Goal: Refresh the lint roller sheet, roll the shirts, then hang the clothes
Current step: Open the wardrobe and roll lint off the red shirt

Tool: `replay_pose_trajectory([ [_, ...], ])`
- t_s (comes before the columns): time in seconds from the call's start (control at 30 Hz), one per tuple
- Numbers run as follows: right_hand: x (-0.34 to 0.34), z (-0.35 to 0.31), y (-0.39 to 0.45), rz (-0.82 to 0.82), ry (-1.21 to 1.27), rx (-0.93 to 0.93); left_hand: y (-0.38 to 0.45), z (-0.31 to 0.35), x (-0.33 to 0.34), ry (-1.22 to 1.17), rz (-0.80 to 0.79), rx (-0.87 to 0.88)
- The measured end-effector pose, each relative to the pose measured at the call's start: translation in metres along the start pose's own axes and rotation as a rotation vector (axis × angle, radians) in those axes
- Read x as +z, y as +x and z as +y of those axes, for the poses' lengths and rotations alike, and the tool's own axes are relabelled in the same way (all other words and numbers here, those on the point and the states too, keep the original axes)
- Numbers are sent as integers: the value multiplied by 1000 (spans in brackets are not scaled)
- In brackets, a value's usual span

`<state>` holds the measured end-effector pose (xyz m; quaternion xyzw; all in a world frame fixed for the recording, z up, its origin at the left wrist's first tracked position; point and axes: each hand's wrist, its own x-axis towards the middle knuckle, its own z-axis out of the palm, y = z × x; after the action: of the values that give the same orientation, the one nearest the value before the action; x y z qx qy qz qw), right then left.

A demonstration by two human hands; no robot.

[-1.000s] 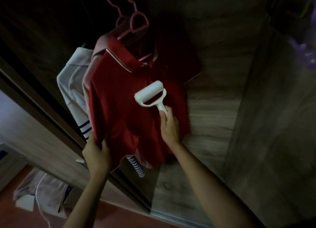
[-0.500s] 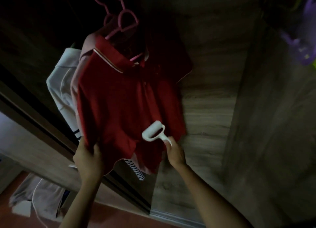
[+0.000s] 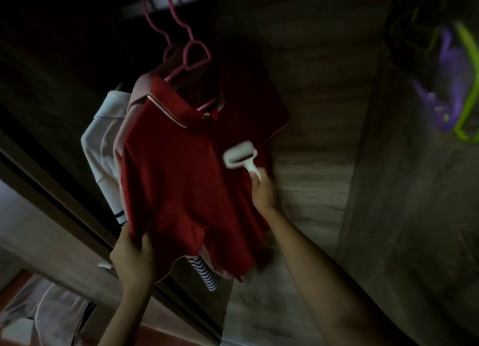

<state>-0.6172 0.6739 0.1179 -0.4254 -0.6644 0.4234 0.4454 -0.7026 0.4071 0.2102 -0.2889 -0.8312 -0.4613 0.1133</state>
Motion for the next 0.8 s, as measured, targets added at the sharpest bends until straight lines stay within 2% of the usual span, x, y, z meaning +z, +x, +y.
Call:
replay_pose_trajectory([
  [0.1,-1,32,-23,-139,-113,127,1,-5,2,-5,1,-1],
  [0.17,-8,32,-31,-129,-110,157,0,-6,4,-4,1,12],
  [0.27,-24,-7,-18,-32,-67,88,-2,-3,5,-6,4,28],
  [0.4,-47,-86,21,98,129,-72,-4,-6,7,-37,20,37],
  [0.53,-53,-122,50,79,155,-118,-7,-6,9,-76,20,62],
  [0.63,-45,-104,50,4,54,-37,-10,-3,9,-93,19,82],
  [0.8,-36,-40,12,-217,-225,132,-13,-1,8,-80,5,82],
])
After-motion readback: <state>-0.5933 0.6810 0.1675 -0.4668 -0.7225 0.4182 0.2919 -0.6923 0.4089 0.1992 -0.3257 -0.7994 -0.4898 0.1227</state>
